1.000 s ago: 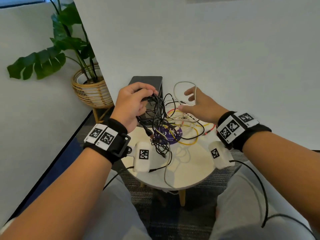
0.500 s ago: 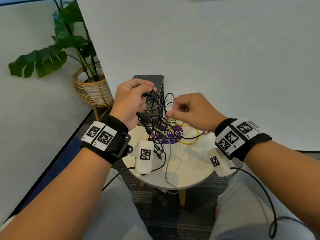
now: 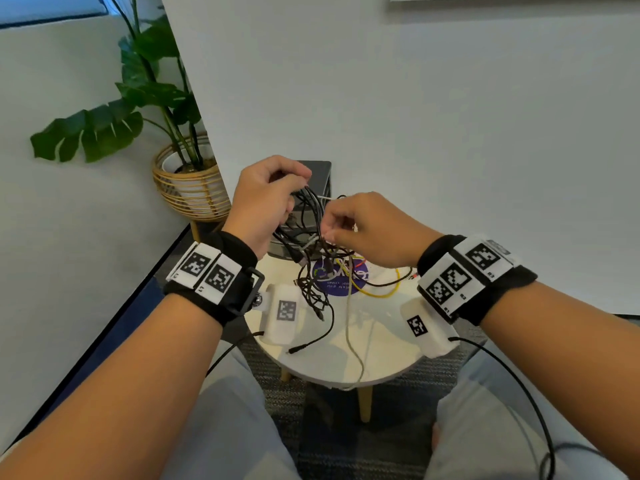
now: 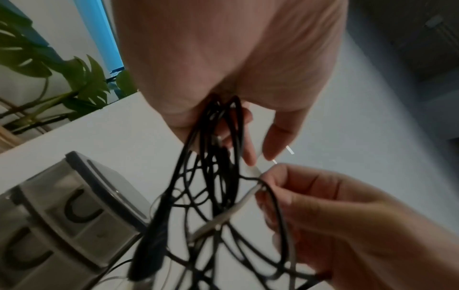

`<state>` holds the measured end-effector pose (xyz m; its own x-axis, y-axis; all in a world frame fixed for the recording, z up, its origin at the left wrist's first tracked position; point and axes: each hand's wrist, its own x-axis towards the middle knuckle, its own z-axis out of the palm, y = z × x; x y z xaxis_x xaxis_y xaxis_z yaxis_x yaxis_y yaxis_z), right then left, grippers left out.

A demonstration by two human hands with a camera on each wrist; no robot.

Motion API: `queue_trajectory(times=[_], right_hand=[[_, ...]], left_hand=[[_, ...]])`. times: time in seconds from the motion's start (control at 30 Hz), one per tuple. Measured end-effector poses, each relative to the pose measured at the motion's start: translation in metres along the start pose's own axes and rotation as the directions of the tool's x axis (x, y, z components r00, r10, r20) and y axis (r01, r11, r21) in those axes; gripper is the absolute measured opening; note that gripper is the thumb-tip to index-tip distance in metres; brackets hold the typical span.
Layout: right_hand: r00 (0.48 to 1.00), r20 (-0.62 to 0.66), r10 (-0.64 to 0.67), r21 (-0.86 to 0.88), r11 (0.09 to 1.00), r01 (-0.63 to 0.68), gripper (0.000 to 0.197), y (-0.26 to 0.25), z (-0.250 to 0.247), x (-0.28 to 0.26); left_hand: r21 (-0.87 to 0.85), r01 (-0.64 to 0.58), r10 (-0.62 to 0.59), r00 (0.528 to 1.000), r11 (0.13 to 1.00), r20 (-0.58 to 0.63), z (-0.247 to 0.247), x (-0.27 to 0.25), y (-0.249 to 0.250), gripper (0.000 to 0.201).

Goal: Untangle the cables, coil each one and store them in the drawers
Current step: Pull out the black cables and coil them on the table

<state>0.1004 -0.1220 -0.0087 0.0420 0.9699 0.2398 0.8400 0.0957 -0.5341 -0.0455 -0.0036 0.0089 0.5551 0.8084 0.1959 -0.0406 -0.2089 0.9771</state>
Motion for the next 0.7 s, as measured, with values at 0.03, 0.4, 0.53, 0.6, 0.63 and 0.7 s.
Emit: queue_trajectory(times=[0.03,0.4,0.53,0.6,0.63,0.7], right_hand=[[0.999,-0.034,-0.005,0.001,1.000,0.005,0.010,-0.002,-0.004,0.003],[0.951,-0.310,0.006,0.045,0.999,0.008,0.006,-0.013,-0.023,0.021],[0.916,-0.401,-0.025,0.096,0.993,0.069,0.009,-0.021,-0.031,0.022],[0.876,-0.481,-0.031,0.099,0.991,0.090,0.010,-0.024,-0.038,0.025],[0.861,-0.508,-0.029,0.093,0.992,0.089,0.011,-0.024,-0.042,0.027],[0.815,-0.579,-0.007,0.101,0.992,0.080,0.010,-0.024,-0.048,0.032]], left_hand=[[0.069,-0.041,0.038,0.999,0.997,0.037,-0.001,0.000,-0.002,0.016],[0.496,-0.276,0.155,0.950,0.823,0.272,-0.003,0.005,-0.010,0.028],[0.595,-0.216,0.053,0.959,0.774,0.278,-0.001,-0.002,-0.021,0.014],[0.612,-0.207,0.032,0.959,0.764,0.283,0.002,-0.007,-0.030,0.014],[0.608,-0.189,0.027,0.964,0.771,0.265,0.002,-0.007,-0.033,0.011],[0.624,-0.171,0.023,0.971,0.763,0.238,0.003,-0.008,-0.036,0.011]])
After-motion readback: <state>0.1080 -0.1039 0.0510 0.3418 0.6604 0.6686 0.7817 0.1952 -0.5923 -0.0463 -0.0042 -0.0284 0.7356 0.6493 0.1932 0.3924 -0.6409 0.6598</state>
